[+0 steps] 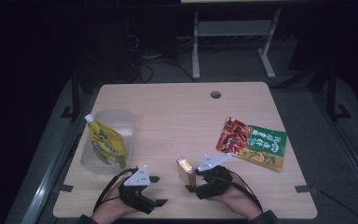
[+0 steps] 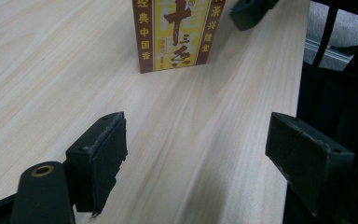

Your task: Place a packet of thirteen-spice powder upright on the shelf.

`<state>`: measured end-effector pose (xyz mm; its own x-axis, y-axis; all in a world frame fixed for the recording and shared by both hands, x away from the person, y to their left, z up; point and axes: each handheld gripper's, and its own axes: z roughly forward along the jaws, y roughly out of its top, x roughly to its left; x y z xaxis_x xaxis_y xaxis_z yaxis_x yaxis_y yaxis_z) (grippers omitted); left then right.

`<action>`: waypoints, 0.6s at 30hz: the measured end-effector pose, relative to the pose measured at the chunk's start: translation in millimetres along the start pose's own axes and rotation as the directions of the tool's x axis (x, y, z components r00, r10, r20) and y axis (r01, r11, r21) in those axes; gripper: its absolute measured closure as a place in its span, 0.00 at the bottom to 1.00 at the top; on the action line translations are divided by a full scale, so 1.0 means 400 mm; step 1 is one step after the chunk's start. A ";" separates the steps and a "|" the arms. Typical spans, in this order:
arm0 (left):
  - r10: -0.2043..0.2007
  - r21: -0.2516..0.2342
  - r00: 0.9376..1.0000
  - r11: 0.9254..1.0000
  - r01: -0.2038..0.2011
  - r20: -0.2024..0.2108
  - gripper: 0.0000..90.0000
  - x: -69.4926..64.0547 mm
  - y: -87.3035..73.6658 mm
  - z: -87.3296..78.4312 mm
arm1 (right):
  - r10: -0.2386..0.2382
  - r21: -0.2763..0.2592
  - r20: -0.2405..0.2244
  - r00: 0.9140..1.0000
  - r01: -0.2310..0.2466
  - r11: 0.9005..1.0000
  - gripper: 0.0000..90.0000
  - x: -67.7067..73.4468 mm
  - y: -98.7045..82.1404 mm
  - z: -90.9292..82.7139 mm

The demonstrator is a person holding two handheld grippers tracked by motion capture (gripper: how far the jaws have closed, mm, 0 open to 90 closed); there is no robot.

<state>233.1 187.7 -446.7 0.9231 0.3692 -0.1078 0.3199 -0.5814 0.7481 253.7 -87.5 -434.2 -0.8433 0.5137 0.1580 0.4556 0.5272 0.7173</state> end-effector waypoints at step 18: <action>0.000 0.005 1.000 1.000 0.000 0.006 0.22 0.002 0.000 0.010 | 0.012 -0.066 0.034 0.999 -0.010 0.998 0.66 -0.015 0.024 0.001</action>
<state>234.8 184.9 -449.4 0.9242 0.3651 -0.1117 0.3212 -0.5853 0.7445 263.2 -85.4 -428.6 -0.8274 0.5429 0.1438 0.4442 0.4759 0.7591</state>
